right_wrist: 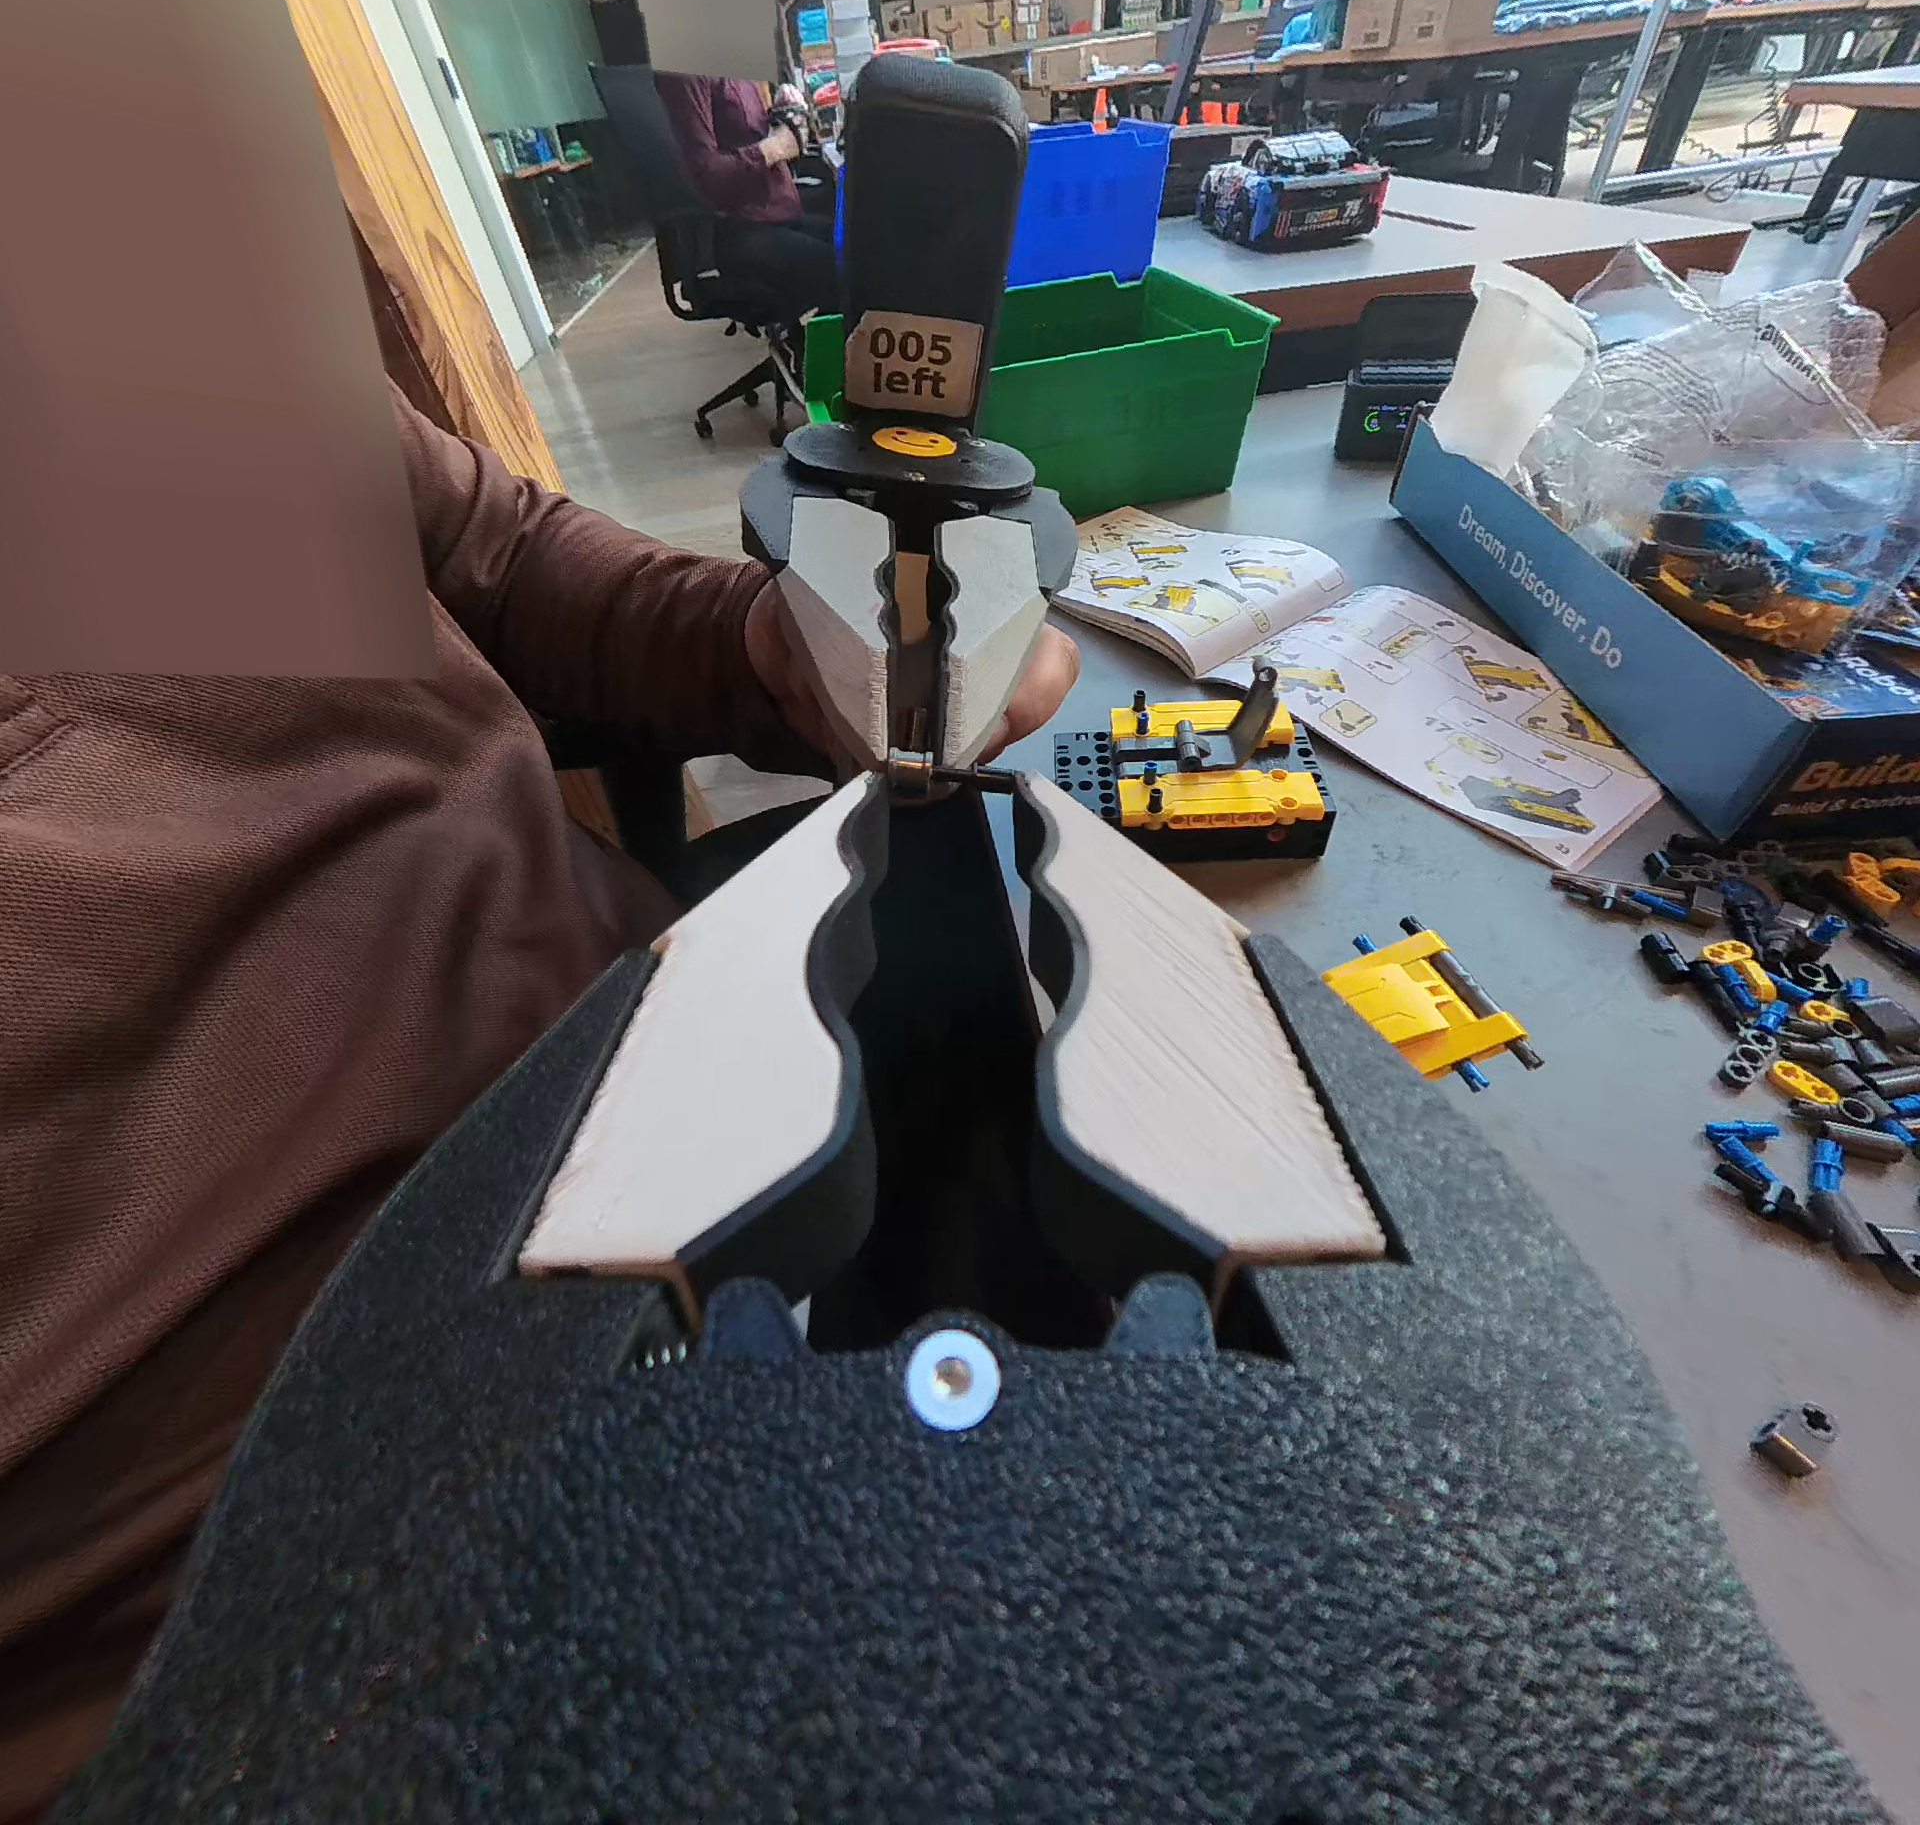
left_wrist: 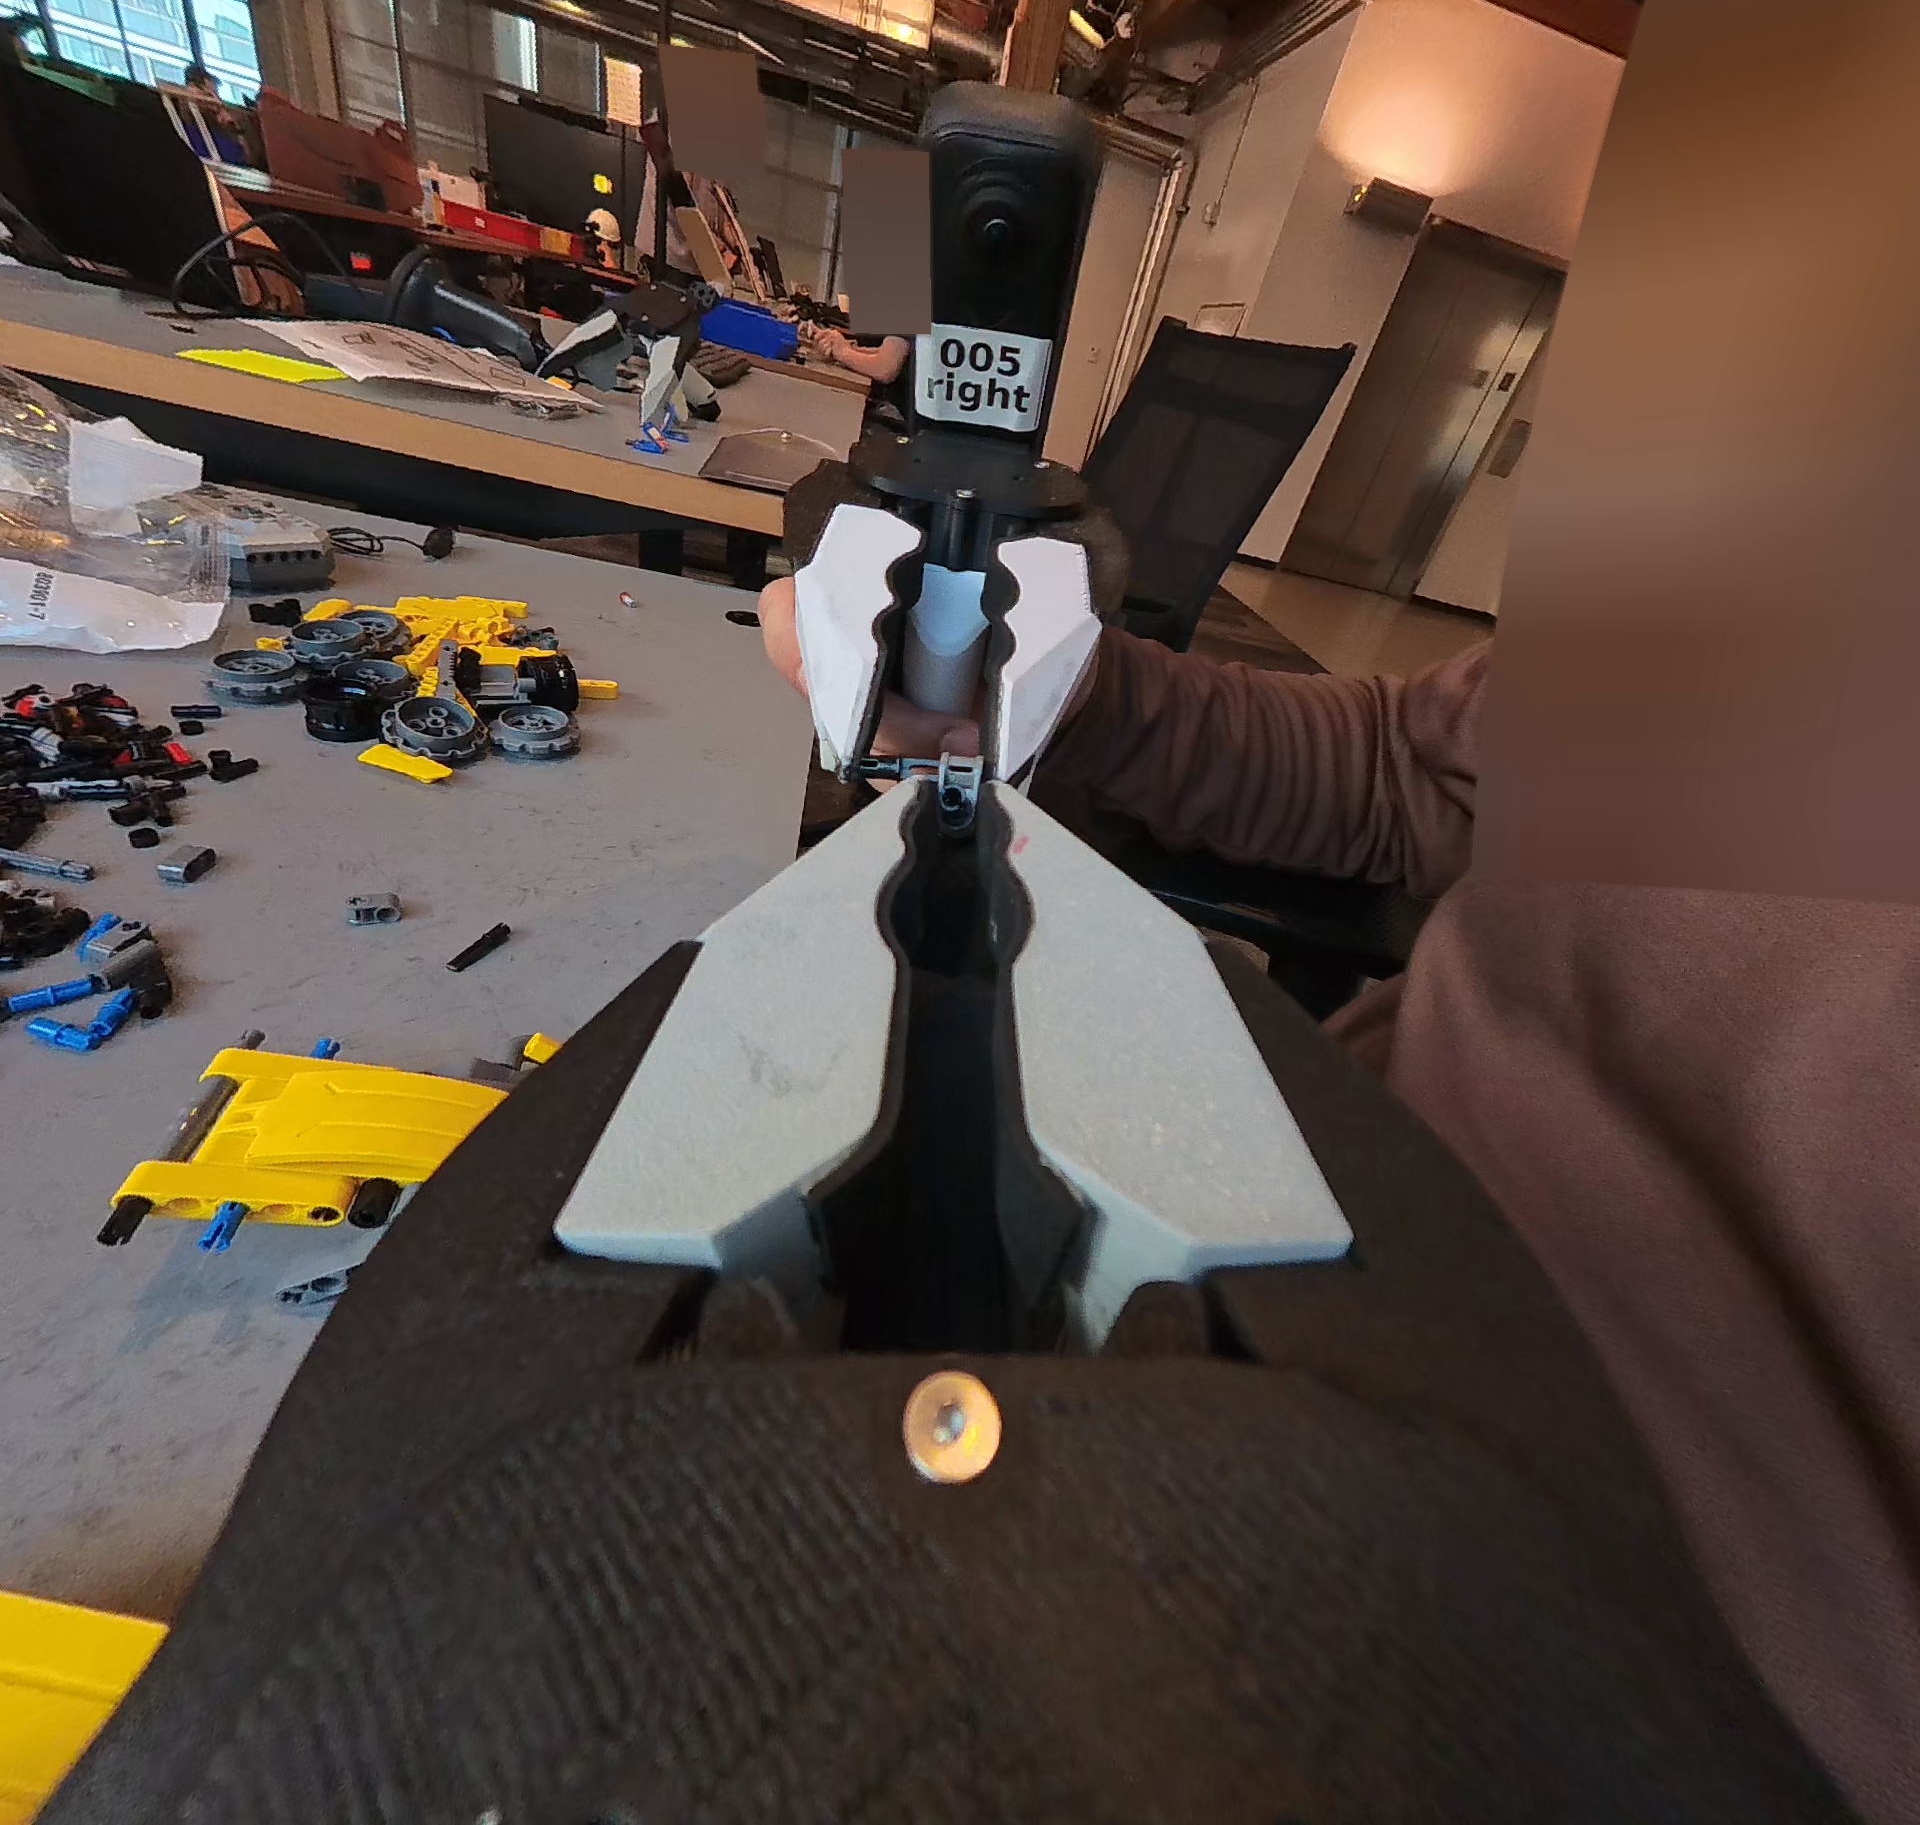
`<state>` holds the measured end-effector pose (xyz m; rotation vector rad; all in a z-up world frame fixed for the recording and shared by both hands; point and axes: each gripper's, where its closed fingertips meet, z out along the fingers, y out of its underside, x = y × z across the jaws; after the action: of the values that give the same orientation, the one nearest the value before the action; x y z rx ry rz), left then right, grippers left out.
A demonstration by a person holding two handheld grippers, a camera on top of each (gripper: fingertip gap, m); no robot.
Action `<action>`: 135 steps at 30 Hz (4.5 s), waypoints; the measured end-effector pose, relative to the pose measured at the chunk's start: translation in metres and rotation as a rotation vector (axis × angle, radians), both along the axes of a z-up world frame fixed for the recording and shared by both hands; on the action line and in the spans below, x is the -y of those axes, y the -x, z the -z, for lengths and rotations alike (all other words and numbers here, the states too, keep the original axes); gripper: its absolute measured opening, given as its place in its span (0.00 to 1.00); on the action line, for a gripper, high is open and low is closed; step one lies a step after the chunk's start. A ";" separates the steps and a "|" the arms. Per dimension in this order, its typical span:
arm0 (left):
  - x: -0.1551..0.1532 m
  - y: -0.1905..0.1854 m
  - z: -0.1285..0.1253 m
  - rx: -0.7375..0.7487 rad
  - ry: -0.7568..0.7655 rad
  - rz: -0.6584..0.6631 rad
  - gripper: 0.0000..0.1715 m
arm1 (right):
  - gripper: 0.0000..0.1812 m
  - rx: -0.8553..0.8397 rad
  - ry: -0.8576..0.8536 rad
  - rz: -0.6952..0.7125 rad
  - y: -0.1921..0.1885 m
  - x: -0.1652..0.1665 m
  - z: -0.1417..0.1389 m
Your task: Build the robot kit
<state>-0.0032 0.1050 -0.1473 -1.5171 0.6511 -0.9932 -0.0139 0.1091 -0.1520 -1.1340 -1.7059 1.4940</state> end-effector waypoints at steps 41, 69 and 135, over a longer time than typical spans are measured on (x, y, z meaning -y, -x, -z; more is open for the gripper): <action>0.005 0.002 0.028 -0.108 0.116 0.088 0.03 | 0.09 -0.001 -0.291 0.028 0.004 0.003 0.025; -0.020 0.018 0.095 -1.316 -0.698 -0.250 0.03 | 0.01 0.337 0.032 0.079 0.013 -0.018 0.082; -0.018 0.024 0.076 -0.628 -0.129 -0.152 0.03 | 0.11 0.067 -0.421 0.121 0.020 -0.002 0.065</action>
<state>-0.0269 0.1232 -0.2232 -1.7370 0.9972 -0.3374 -0.0337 0.1109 -0.2174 -1.0439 -1.8487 0.9711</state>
